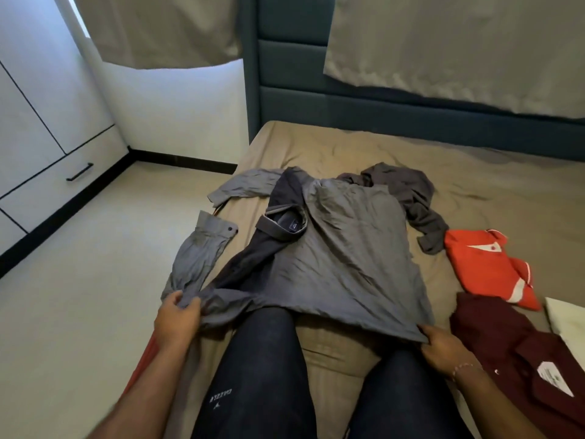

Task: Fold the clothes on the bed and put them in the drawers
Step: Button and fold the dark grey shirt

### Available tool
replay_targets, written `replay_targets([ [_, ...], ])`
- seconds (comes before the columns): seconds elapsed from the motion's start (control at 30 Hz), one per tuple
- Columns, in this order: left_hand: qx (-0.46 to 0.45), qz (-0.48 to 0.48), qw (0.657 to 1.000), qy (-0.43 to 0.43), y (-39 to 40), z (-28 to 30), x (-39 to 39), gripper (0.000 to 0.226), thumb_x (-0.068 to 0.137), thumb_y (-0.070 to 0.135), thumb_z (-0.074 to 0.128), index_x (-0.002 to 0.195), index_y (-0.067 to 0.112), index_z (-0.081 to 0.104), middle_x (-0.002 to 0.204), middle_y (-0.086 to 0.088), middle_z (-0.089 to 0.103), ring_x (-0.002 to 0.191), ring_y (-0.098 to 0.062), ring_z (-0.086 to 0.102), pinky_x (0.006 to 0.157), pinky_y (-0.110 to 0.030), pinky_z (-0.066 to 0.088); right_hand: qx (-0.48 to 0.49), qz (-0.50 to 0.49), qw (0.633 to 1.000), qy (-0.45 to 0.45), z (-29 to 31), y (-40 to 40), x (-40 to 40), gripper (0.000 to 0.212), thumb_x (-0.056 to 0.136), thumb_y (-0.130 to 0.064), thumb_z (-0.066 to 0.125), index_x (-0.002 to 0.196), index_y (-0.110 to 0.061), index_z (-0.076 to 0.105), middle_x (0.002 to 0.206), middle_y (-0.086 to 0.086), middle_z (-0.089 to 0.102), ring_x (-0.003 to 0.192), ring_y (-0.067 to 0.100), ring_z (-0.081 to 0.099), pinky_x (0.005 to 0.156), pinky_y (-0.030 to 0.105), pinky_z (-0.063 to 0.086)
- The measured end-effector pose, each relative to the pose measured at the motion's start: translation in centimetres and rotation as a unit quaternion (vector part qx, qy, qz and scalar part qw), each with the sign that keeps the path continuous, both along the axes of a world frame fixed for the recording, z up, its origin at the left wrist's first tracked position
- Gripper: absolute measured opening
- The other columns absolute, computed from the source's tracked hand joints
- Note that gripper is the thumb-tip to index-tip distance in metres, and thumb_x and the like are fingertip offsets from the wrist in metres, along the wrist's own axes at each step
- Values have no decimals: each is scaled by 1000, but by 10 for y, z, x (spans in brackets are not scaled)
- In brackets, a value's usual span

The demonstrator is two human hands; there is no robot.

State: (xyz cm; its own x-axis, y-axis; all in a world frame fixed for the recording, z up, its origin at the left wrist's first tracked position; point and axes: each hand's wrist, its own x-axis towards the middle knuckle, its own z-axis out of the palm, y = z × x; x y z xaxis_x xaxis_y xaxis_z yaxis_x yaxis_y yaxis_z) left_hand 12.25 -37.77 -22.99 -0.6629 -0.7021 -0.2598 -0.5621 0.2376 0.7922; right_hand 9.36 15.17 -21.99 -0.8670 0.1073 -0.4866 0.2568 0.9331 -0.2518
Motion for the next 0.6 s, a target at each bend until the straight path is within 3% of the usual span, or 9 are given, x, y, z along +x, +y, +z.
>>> replay_targets([
  [0.07, -59, -12, 998, 32, 9, 13, -17, 39, 95, 22, 65, 134, 18, 63, 121, -16, 70, 106, -38, 67, 94, -46, 55, -5, -23, 1000, -13, 2, -4, -4, 45, 101, -21, 55, 145, -12, 54, 146, 14, 57, 129, 31, 57, 105, 29, 44],
  [0.13, -80, -94, 991, 60, 28, 27, -42, 34, 96, 20, 62, 129, 22, 64, 111, -9, 70, 99, -31, 67, 85, -42, 56, 29, -35, 999, -16, 9, -11, -8, 48, 100, -36, 57, 144, -16, 52, 153, 14, 46, 135, 36, 50, 110, 37, 41],
  [0.2, -125, -201, 969, 64, 51, 32, -70, 28, 93, 20, 66, 120, 20, 69, 106, -4, 69, 96, -26, 67, 83, -39, 55, 73, -59, 995, 45, 13, -21, -12, 55, 95, -40, 61, 144, -18, 51, 157, 14, 38, 138, 40, 44, 111, 48, 37],
  [0.27, -203, -310, 927, 57, 75, 31, -98, 31, 89, 22, 69, 119, 17, 72, 117, -5, 64, 105, -26, 64, 91, -38, 54, 59, -46, 988, 138, 13, -37, -17, 55, 88, -25, 67, 139, -9, 56, 154, 19, 42, 132, 42, 48, 107, 49, 43],
  [0.33, -269, -415, 869, 22, 96, 26, -129, 37, 88, 29, 68, 124, 19, 70, 138, -7, 52, 121, -28, 57, 99, -42, 52, 3, 3, 986, 169, 8, -62, -24, 54, 84, -12, 70, 135, -1, 59, 150, 25, 46, 129, 43, 50, 107, 46, 43],
  [0.4, -307, -484, 819, -32, 114, 21, -160, 42, 89, 35, 65, 130, 26, 66, 160, -5, 30, 137, -30, 45, 102, -47, 52, -35, 57, 987, 147, 1, -87, -25, 58, 84, -12, 69, 140, -3, 57, 157, 22, 41, 138, 39, 46, 116, 43, 38],
  [0.5, -355, -525, 770, -73, 132, 20, -204, 36, 91, 37, 64, 127, 32, 67, 173, 1, 7, 143, -34, 37, 97, -50, 52, -59, 134, 983, 108, -23, -107, -14, 65, 88, -19, 63, 150, -10, 47, 167, 12, 26, 149, 31, 36, 122, 37, 30],
  [0.6, -366, -542, 741, -153, 140, 22, -247, 35, 93, 34, 62, 127, 27, 70, 172, -6, 13, 142, -37, 40, 101, -53, 49, -17, 202, 978, 55, -44, -108, -15, 73, 90, -32, 52, 159, -24, 29, 172, 0, 6, 151, 23, 27, 124, 33, 25],
])
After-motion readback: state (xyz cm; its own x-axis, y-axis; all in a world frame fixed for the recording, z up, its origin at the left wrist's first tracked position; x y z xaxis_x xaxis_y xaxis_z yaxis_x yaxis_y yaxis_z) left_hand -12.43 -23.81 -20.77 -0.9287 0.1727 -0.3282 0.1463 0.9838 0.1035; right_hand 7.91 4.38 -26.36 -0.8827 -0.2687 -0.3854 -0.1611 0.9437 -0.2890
